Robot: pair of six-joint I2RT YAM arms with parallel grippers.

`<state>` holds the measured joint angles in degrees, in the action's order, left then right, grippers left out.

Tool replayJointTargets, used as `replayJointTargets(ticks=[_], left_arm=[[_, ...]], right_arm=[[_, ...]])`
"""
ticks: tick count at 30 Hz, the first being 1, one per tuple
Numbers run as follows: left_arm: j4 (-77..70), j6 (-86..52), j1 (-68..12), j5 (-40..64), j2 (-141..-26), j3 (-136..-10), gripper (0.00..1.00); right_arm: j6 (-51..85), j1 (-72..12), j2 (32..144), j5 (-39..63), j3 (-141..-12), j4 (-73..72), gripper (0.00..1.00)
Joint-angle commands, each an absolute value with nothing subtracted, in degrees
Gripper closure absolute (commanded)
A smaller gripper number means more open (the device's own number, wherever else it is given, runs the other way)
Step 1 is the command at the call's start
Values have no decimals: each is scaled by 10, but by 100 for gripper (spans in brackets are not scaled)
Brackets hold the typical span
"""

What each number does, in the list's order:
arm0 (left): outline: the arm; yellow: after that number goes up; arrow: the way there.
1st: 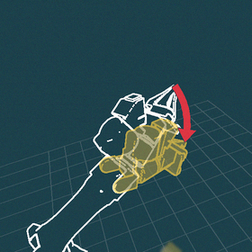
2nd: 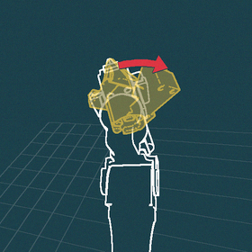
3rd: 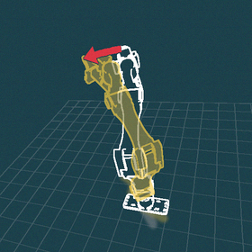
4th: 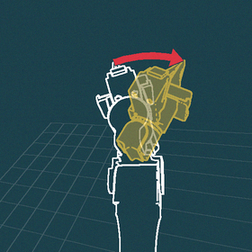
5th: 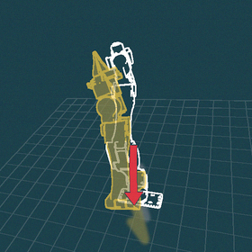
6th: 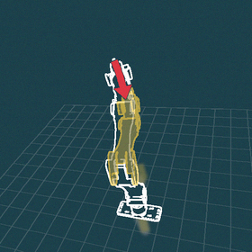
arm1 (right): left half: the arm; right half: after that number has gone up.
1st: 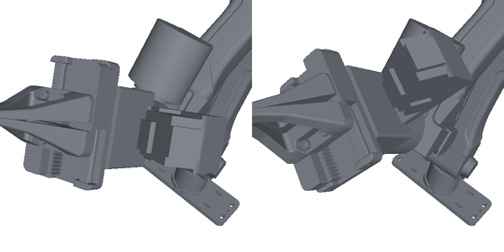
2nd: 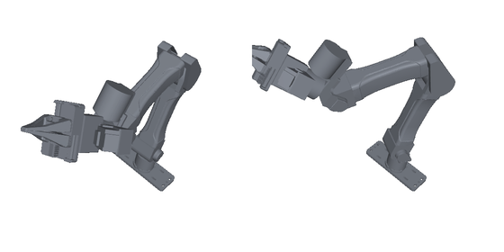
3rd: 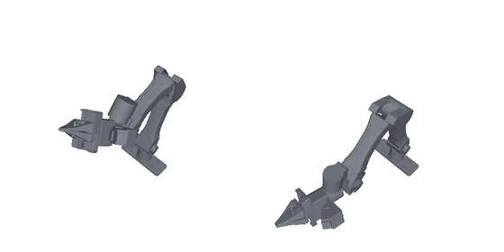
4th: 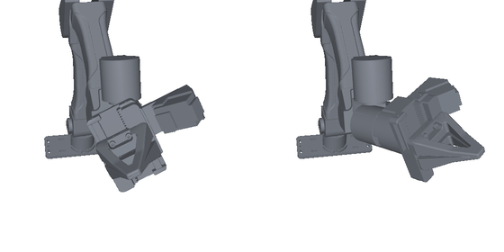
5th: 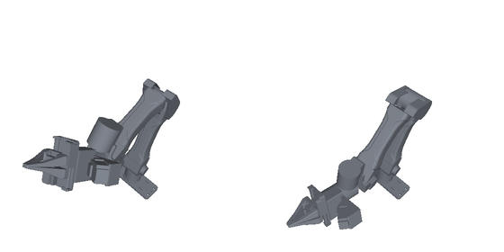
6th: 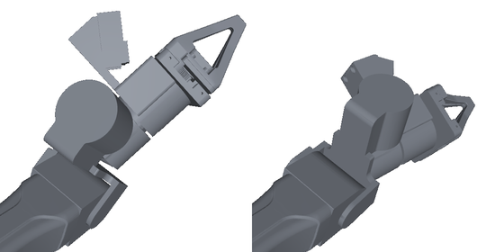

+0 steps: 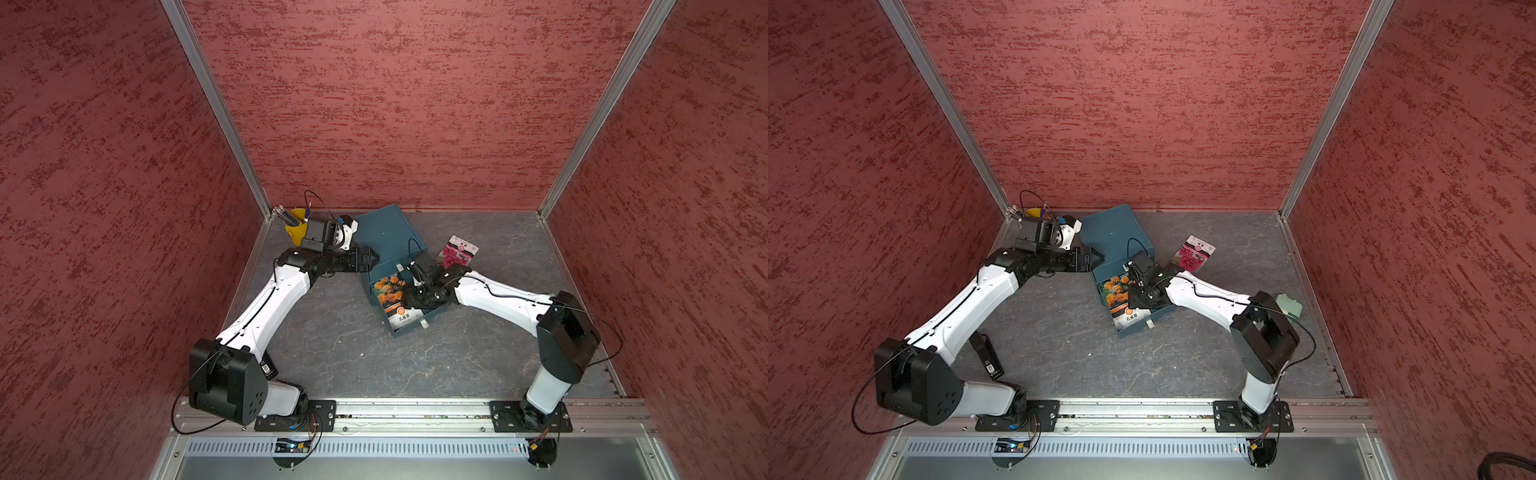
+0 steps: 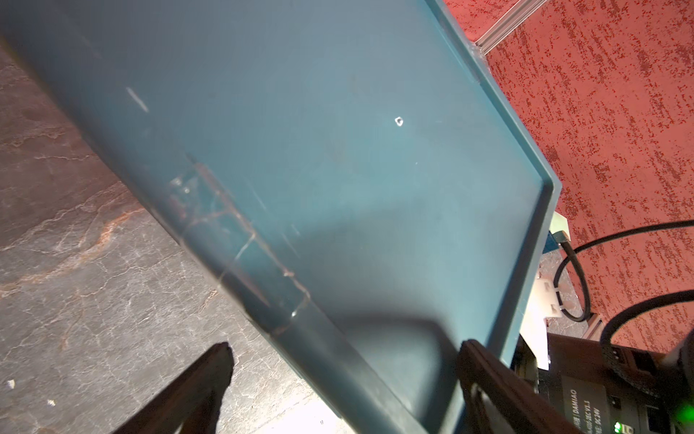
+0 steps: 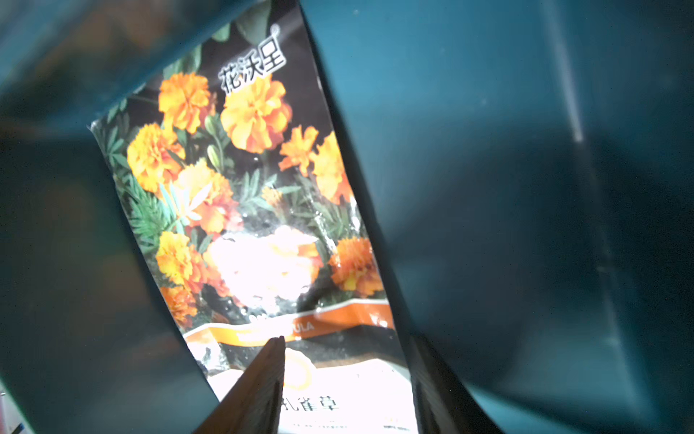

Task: Take the seed bags out of the drawer
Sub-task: Pick up the seed packet from the drawer.

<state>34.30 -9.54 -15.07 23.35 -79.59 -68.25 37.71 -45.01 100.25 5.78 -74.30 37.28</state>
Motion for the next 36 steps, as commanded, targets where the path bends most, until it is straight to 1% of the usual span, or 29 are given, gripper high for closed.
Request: replayJointTargets(ticks=[1, 8, 11, 14, 23, 26, 29, 34, 36], left_arm=[[362, -82, -152, 232, -806, -684, 3], [363, -81, -152, 231, -806, -683, 3], [363, -80, -151, 231, -806, -683, 3], [363, -80, -152, 231, -808, -683, 3], [361, -80, -152, 233, -807, -679, 4], [362, -79, -152, 233, -806, -679, 3], [363, -78, -152, 232, -806, -679, 3], [366, -75, -152, 231, -805, -682, 3], [367, -74, -152, 231, -806, -682, 3]], right_arm=[[385, -454, 1023, 93, -742, 335, 44], [393, -457, 1033, 109, -737, 321, 45], [395, -460, 1039, 113, -738, 318, 48], [401, -462, 1041, 115, -737, 316, 54], [416, -464, 1031, 113, -720, 303, 78], [418, -464, 1025, 107, -718, 301, 83], [424, -464, 1019, 101, -715, 299, 91], [437, -465, 991, 84, -709, 293, 100], [445, -465, 976, 74, -707, 290, 100]])
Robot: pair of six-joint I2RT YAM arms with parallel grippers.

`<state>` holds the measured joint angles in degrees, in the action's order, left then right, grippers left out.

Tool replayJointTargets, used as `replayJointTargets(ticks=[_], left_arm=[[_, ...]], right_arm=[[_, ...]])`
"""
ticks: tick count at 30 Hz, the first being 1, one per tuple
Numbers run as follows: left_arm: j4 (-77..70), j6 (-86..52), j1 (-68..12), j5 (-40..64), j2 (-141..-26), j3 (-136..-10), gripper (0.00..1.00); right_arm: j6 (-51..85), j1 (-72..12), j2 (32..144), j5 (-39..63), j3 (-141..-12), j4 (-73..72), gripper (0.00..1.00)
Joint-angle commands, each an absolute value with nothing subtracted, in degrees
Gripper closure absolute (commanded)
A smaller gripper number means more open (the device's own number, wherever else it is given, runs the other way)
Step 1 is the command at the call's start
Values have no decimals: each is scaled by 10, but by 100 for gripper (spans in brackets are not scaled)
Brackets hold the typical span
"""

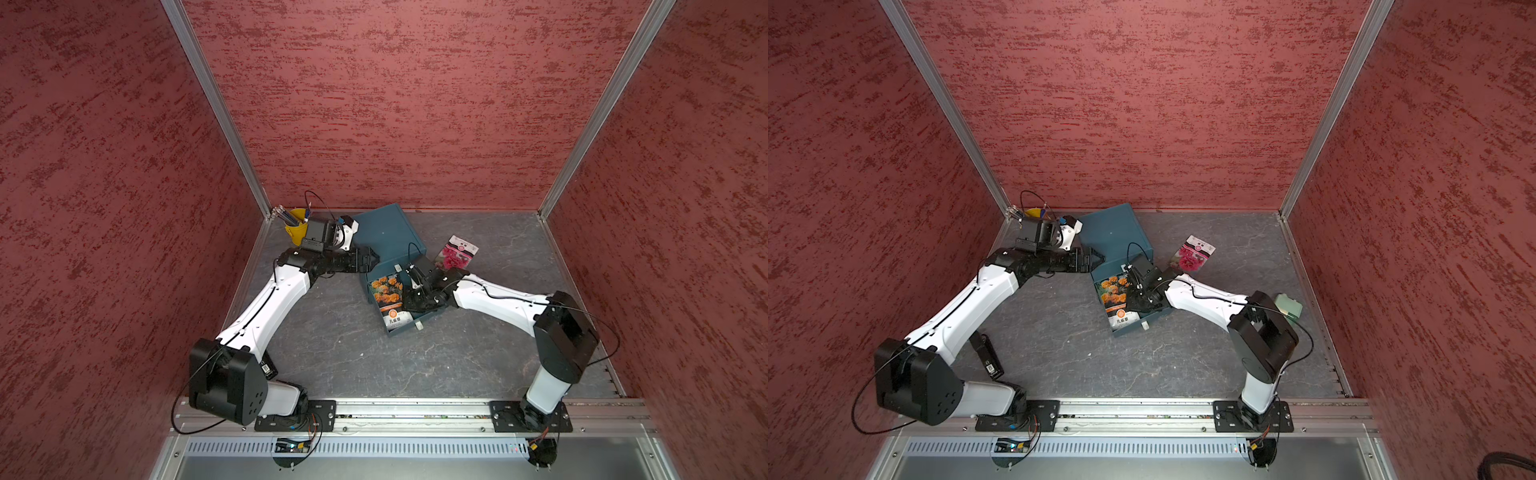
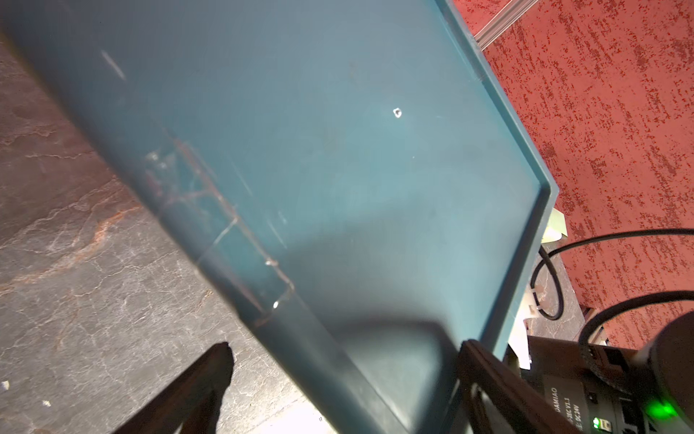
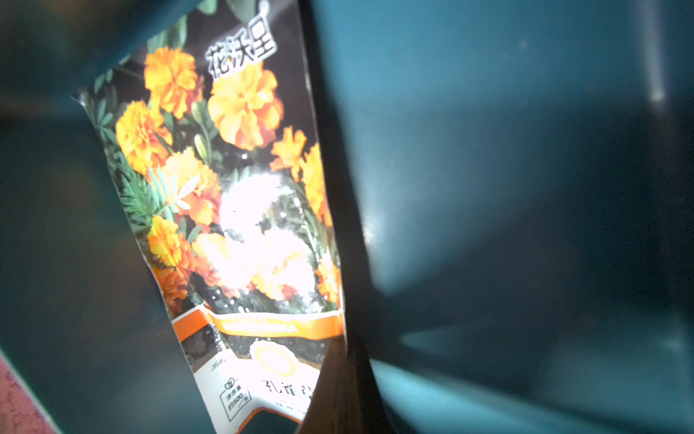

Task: Take the seed bags out of the drawer
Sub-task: Pick up the seed packet from the drawer.

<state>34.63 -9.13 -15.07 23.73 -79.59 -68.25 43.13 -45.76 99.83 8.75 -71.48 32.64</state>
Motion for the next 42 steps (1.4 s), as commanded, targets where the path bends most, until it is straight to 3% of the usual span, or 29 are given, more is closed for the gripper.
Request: replayJointTargets(ticks=[1, 19, 42], left_arm=[[368, -73, -152, 231, -806, -683, 3], [366, -71, -153, 232, -809, -681, 4], [369, -76, -155, 228, -813, -700, 4]], right_arm=[[448, -465, 968, 68, -707, 289, 100], [493, -464, 871, 9, -716, 309, 100], [511, -447, 727, -29, -736, 445, 100]])
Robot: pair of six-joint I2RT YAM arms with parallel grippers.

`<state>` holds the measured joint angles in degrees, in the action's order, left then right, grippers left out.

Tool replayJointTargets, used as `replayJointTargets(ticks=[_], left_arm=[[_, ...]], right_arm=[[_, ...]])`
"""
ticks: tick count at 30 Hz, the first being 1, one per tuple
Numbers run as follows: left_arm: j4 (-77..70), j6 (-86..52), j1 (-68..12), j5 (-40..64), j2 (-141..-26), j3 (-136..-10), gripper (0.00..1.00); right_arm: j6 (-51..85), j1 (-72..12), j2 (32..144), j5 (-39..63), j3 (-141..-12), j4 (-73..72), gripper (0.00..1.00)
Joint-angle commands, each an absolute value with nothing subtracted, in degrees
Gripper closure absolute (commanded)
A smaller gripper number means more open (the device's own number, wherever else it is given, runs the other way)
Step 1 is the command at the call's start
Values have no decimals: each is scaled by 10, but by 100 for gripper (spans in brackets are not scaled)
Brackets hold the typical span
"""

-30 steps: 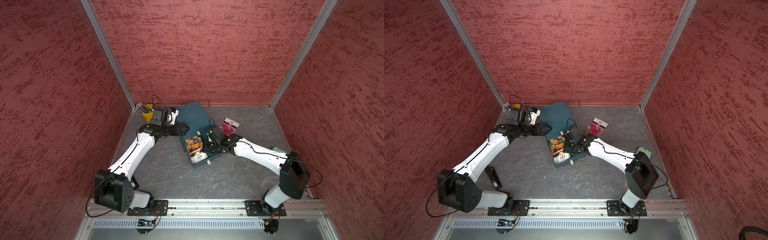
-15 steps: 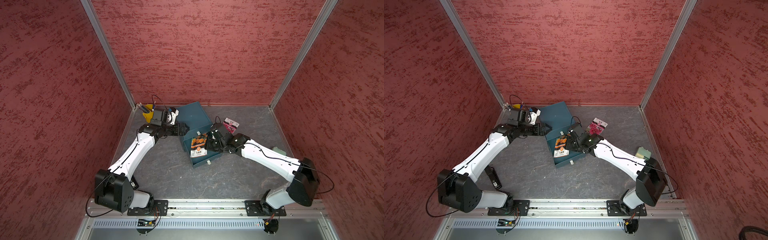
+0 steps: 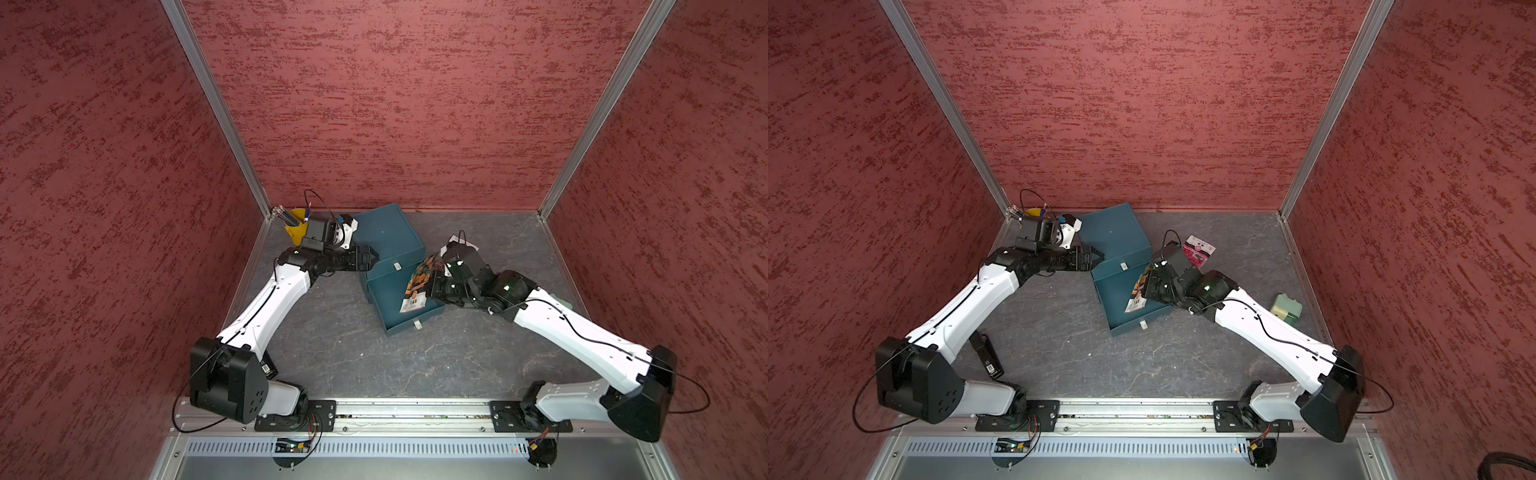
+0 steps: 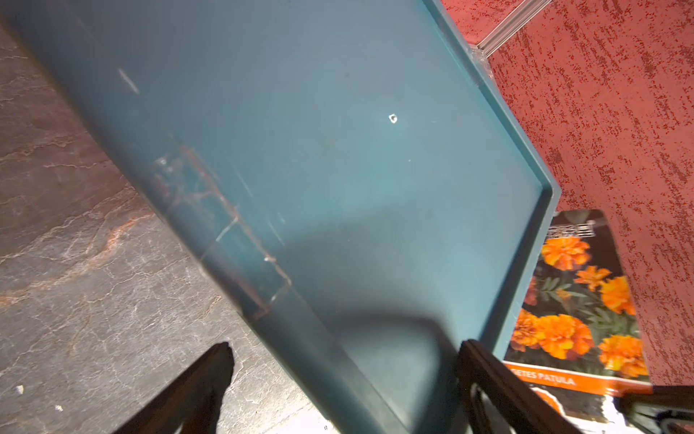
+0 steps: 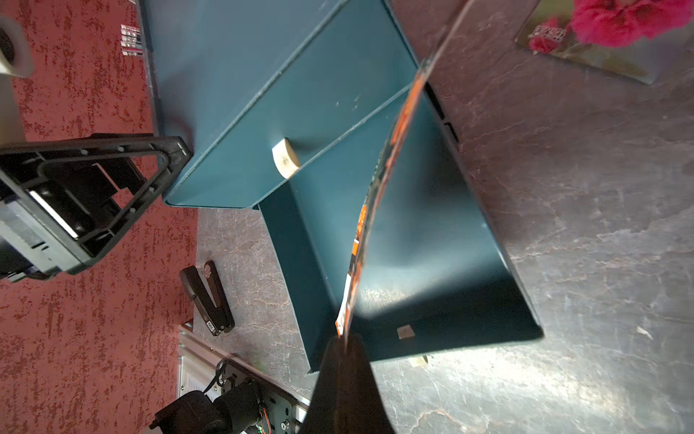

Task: Take the seed bags out of the drawer
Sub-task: Pick up the seed packet from the drawer, then place the seed packet at the center of the board.

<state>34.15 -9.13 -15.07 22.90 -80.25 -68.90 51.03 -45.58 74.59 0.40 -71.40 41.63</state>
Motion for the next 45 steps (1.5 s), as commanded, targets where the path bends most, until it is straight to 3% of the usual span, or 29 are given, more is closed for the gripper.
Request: replayJointTargets(ticks=[1, 10, 18, 31, 45], left_arm=[[369, -76, -156, 228, -814, -701, 4], [375, -74, -156, 225, -814, -708, 4], [375, -75, -157, 226, -815, -708, 4], [372, -74, -158, 226, -818, -704, 4], [373, -70, -158, 226, -821, -707, 4]], right_arm=[[509, -441, 721, -33, -739, 450, 100], [474, -363, 682, -47, -760, 486, 100], [429, -244, 675, -42, -765, 487, 100], [403, -71, 741, 28, -689, 377, 100], [413, -22, 807, 62, -565, 299, 100]])
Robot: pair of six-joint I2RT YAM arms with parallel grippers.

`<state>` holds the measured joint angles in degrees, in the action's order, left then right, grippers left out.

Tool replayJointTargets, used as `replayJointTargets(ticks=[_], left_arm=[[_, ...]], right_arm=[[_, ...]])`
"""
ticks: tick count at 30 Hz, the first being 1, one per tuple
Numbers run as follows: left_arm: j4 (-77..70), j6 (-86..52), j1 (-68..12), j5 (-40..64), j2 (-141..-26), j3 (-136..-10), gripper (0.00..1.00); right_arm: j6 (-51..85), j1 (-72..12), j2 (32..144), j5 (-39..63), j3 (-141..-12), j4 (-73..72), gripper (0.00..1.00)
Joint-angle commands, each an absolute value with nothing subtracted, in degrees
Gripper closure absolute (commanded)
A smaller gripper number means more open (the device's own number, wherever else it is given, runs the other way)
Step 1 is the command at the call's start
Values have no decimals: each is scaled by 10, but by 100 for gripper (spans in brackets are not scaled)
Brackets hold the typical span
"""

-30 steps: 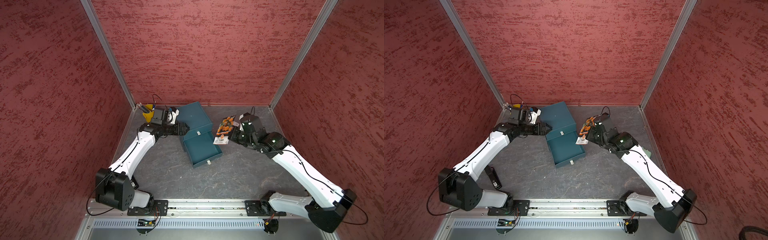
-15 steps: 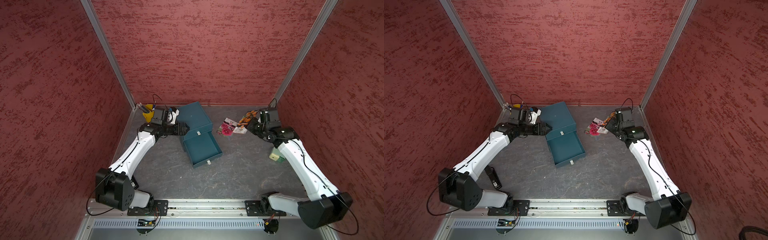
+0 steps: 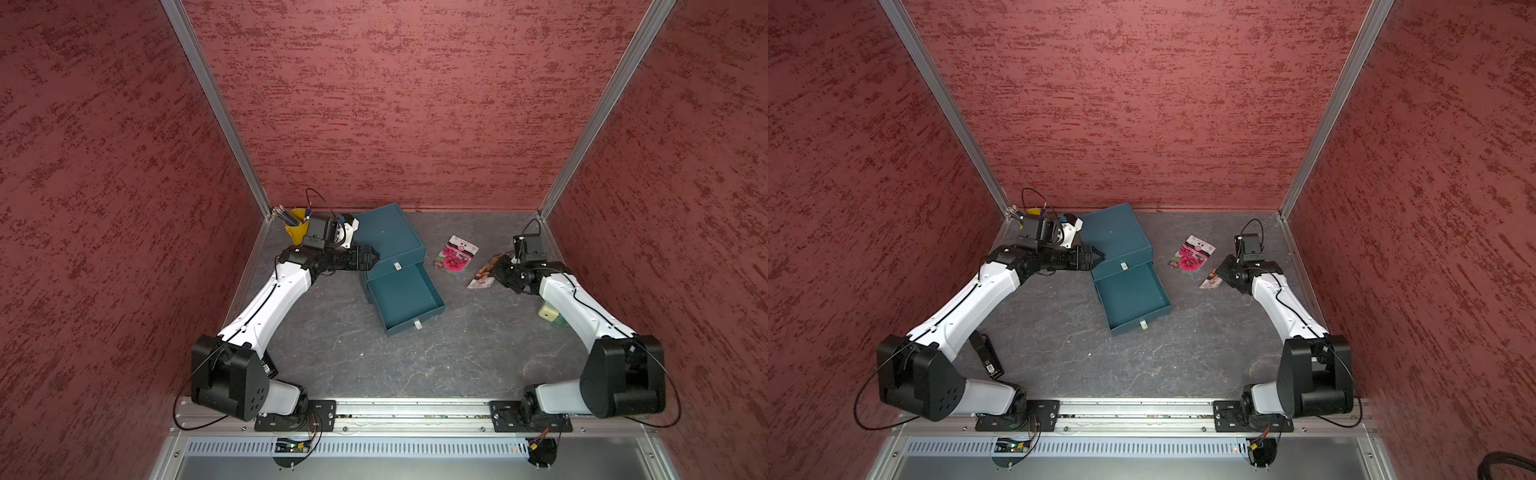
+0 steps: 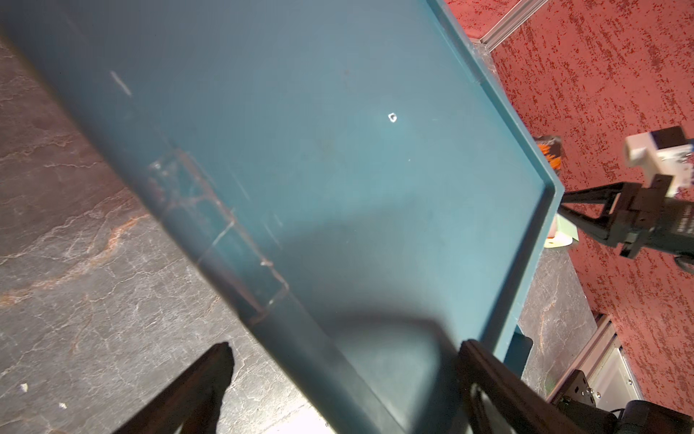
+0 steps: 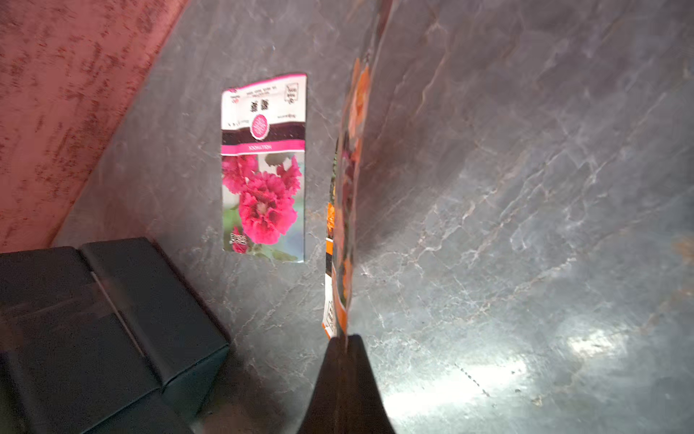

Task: Take the seed bags out of the drawer
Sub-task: Place the seed packet at the center of the board.

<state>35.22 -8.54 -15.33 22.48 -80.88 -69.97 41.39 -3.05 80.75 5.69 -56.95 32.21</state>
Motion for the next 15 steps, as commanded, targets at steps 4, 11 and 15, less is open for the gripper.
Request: replayJointTargets(ticks=[4, 11, 15], left_arm=[[372, -72, -158, 227, -823, -708, 4], [373, -73, -159, 228, -825, -711, 4], [377, -72, -160, 226, -826, -713, 4]], right_arm=[[404, -13, 820, 54, -556, 324, 100], [398, -8, 850, 30, -554, 360, 87], [398, -7, 848, 20, -553, 367, 68]])
